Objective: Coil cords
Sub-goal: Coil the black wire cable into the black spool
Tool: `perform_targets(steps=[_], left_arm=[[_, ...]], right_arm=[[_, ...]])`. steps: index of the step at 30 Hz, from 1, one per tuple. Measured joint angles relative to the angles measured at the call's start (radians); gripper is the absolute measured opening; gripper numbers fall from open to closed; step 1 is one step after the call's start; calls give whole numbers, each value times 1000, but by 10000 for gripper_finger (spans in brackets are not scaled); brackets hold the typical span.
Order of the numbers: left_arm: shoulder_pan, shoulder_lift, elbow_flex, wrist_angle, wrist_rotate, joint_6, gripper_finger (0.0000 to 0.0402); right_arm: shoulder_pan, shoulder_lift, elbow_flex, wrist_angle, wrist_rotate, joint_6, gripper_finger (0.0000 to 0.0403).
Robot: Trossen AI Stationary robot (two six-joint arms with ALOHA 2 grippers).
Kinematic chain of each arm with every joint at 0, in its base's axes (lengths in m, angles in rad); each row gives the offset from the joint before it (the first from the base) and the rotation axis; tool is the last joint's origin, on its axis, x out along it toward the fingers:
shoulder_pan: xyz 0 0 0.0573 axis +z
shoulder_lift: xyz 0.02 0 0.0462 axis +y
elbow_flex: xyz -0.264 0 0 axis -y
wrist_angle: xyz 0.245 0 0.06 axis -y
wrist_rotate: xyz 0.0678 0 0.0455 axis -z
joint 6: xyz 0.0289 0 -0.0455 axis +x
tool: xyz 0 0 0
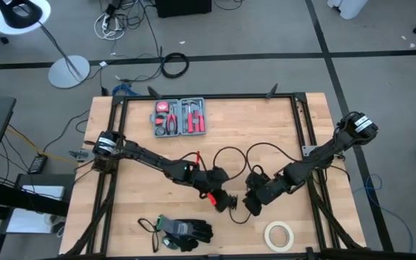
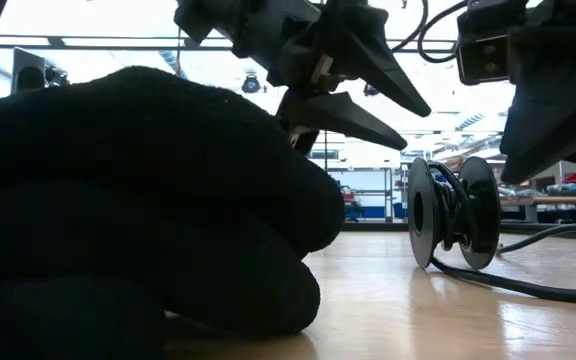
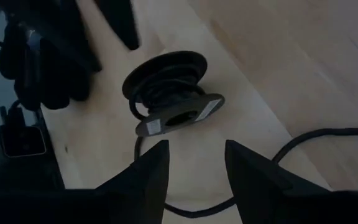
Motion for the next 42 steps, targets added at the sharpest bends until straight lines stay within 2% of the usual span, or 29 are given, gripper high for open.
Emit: perform_targets(steps=[10,15,23,28,33,37,42], left_arm=[[4,19,1,1,36,-206,119],[7,32,0,16,59,-239,119],[39,32,57,37,269,-183,119],[33,30,60,-10,337,-169,119],[18,30,83,-40,369,-59,119],[2,30,186,-199,358,137,119],[-23,30,351,-443,256,439,119]], right_arm=[[25,69,-3,-7,41,-82,155],[40,96,-3,-27,42,-120,155],[74,84,-3,-95,80,-125,155],[91,33,-3,-121,122,-124,155],[109,-3,-3,-157,147,-146,155],[114,-16,-3,-187,158,-148,155],[113,-23,-3,-229,162,-140,155]])
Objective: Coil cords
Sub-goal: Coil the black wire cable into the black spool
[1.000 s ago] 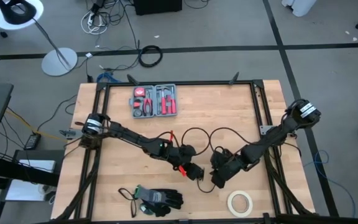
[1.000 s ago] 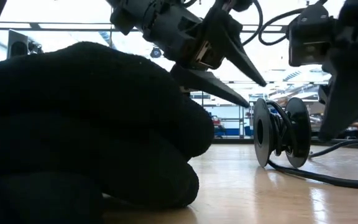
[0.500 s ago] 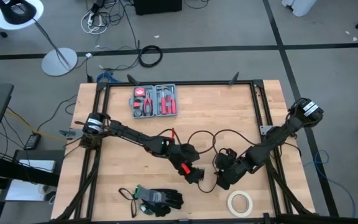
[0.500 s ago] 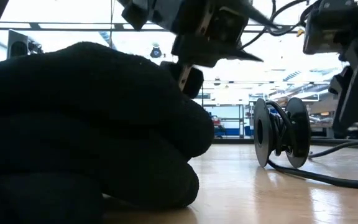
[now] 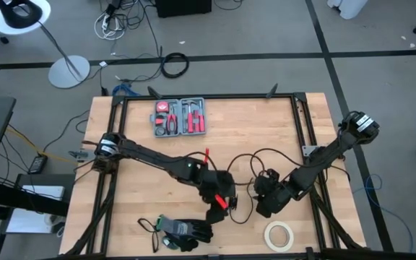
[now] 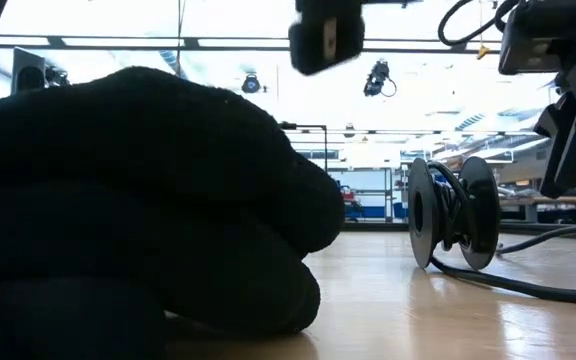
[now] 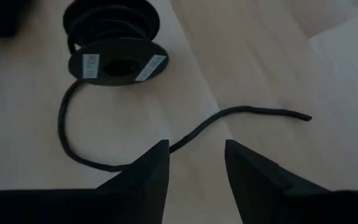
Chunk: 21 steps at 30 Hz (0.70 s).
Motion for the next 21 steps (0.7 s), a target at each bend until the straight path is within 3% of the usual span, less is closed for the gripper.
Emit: perform_targets(steps=[3,8,15,21], left_arm=[[-12,0,78,-117,-78,113,119],[-10,-1,151,-214,-165,147,119],[-5,28,161,-230,-168,170,119],[7,126,346,-370,-174,236,119]], right_arm=[[0,-4,0,-36,9,0,155],[6,-72,0,-178,50,43,155],[12,-223,0,-320,109,46,150],[5,-289,-16,-336,119,41,139]])
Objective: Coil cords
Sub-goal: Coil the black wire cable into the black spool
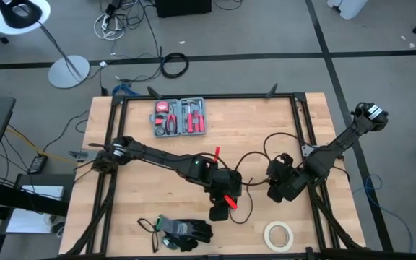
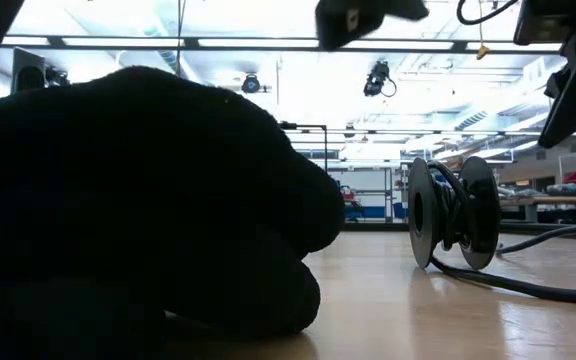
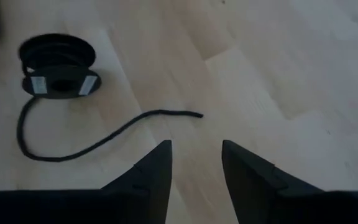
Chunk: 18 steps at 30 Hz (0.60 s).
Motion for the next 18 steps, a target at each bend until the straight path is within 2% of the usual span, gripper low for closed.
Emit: perform_targets(steps=[5,8,13,16,18], left_arm=[[4,92,238,-191,-64,76,119],[5,142,319,-251,-77,100,119],[-8,150,277,-258,-51,170,119],[-28,151,266,-271,-53,352,119],[-46,151,266,-264,-95,501,119]], right_arm=[[0,-13,-1,-7,-2,-6,131],[6,-12,-1,-13,-3,-6,131],[17,-11,-1,-13,-2,-6,132],[28,-6,0,-12,13,-7,131],[32,-3,0,-7,29,-6,131]])
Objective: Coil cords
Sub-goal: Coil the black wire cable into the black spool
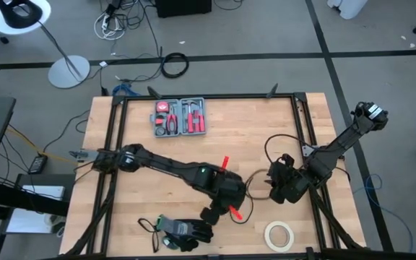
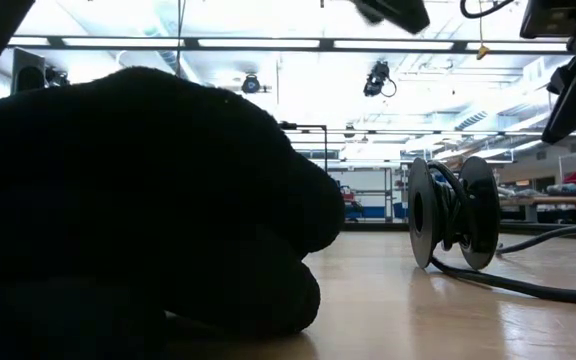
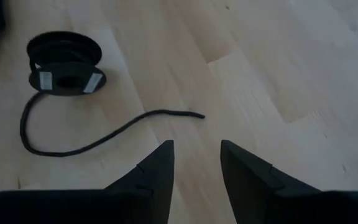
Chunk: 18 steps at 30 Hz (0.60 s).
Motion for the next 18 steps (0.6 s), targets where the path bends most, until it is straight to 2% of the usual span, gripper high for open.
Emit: perform_targets(steps=[4,7,11,18], left_arm=[[-39,1,0,-2,-81,281,119],[-63,23,1,26,-144,413,119],[-67,75,-1,30,-211,434,119],[-65,100,1,1,-240,464,119]], right_arm=[[8,3,0,10,7,0,130],[18,3,0,10,7,12,131],[34,3,0,9,7,24,129],[42,3,0,2,12,46,128]])
